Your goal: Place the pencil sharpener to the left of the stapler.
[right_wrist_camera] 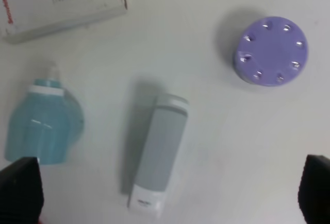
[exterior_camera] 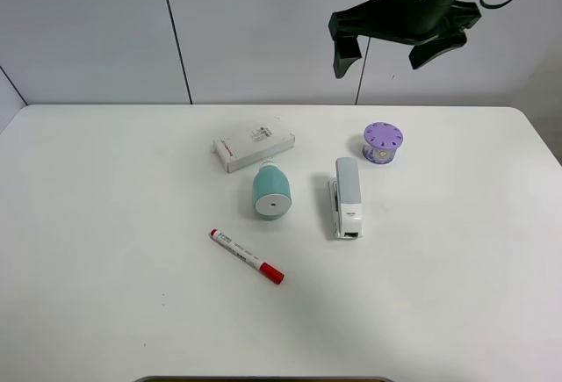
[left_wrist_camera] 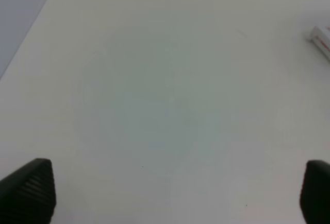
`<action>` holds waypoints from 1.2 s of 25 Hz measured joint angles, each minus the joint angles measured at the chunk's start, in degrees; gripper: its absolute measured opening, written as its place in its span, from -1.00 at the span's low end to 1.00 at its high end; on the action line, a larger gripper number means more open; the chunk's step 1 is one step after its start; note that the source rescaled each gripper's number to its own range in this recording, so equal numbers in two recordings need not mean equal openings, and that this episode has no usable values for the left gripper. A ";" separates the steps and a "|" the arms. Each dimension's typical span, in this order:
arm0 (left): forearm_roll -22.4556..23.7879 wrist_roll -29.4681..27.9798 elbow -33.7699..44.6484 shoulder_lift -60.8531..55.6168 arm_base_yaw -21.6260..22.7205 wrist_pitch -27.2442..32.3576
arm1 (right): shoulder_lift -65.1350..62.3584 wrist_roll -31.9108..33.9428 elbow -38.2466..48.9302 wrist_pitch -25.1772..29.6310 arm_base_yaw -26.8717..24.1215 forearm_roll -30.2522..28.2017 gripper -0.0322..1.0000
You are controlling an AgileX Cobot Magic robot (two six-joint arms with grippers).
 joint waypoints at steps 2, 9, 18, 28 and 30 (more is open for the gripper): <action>0.00 0.00 0.00 0.00 0.00 0.00 | -1.41 -1.07 0.00 1.43 -1.02 0.00 1.00; 0.00 0.00 0.00 0.00 0.00 0.00 | -10.66 -2.04 10.20 -0.47 -5.72 -0.37 1.00; 0.00 0.00 0.00 0.00 0.00 0.00 | -29.40 -4.75 34.39 -7.02 -18.33 -1.30 1.00; 0.00 0.00 0.00 0.00 0.00 0.00 | -56.41 -12.65 48.03 -5.20 -27.11 -1.87 1.00; 0.00 0.00 0.00 0.00 0.00 0.00 | -61.34 -13.58 48.60 -3.33 -27.11 -1.36 1.00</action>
